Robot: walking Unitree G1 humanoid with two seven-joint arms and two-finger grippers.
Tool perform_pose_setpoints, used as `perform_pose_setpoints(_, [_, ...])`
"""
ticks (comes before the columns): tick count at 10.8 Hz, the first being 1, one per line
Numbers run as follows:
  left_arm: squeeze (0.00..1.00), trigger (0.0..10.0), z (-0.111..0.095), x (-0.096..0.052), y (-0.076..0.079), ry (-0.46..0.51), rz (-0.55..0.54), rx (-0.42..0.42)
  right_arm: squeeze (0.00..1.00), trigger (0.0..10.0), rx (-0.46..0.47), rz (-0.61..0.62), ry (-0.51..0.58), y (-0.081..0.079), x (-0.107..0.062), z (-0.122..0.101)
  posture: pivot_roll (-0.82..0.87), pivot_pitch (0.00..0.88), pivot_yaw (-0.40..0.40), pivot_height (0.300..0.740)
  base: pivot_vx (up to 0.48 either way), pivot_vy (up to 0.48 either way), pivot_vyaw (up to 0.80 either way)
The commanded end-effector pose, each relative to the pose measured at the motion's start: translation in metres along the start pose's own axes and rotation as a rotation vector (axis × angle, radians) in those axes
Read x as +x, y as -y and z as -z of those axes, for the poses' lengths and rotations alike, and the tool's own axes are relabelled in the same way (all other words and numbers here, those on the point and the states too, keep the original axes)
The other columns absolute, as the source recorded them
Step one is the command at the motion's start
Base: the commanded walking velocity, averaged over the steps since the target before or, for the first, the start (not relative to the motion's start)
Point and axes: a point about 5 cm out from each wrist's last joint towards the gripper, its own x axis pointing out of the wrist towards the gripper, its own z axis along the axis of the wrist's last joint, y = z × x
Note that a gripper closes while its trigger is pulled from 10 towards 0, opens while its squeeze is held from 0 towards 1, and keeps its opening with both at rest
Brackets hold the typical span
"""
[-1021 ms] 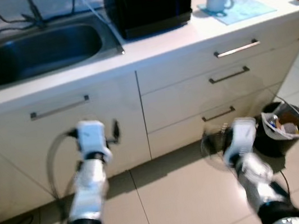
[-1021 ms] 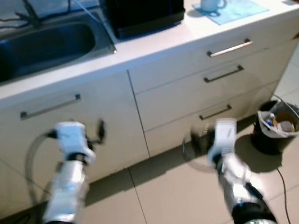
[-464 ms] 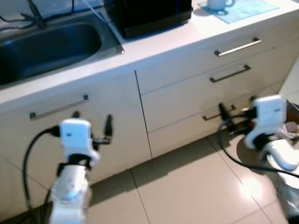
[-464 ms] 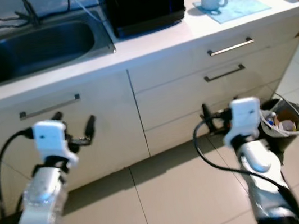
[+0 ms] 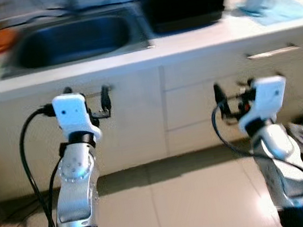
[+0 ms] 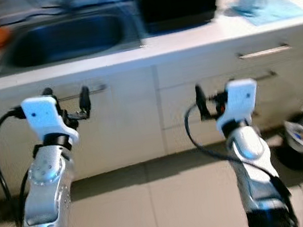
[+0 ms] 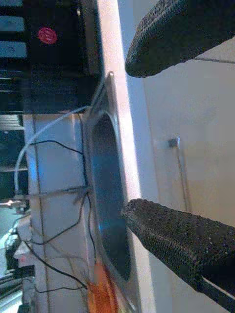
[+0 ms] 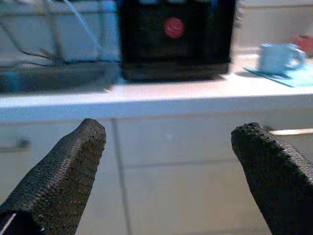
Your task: Kitchen organization
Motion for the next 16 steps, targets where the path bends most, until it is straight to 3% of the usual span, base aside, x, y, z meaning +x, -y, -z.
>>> perform_pose_setpoints(1, [0.00,10.0,-0.003,0.006,0.000,-0.001,0.018,-0.013,0.00,10.0,0.012,-0.008,0.009,-0.003,0.002,-0.005,0.08,0.000,0.042,0.740,0.000,0.000,0.00])
perform_pose_setpoints(4, [0.00,10.0,-0.007,0.012,0.009,-0.009,-0.019,-0.064,0.00,10.0,0.040,-0.011,0.007,-0.009,0.003,-0.006,0.08,0.000,0.033,0.740,0.000,0.214,0.00])
perform_pose_setpoints(10, [0.00,10.0,-0.007,0.018,0.012,-0.027,-0.002,-0.076,0.00,10.0,0.052,-0.034,0.020,-0.014,0.007,-0.008,0.08,0.000,0.037,0.740,0.000,0.480,0.00])
perform_pose_setpoints(14, [0.00,10.0,-0.013,0.018,0.013,0.014,-0.014,-0.093,0.00,10.0,0.061,-0.038,0.031,-0.014,0.007,-0.010,0.08,0.000,0.034,0.740,0.000,0.000,0.00])
perform_pose_setpoints(16, [0.00,10.0,-0.014,0.020,0.007,0.020,-0.041,-0.100,0.00,10.0,0.063,-0.047,0.036,-0.016,0.007,-0.010,0.08,0.000,0.032,0.740,0.399,0.000,0.00])
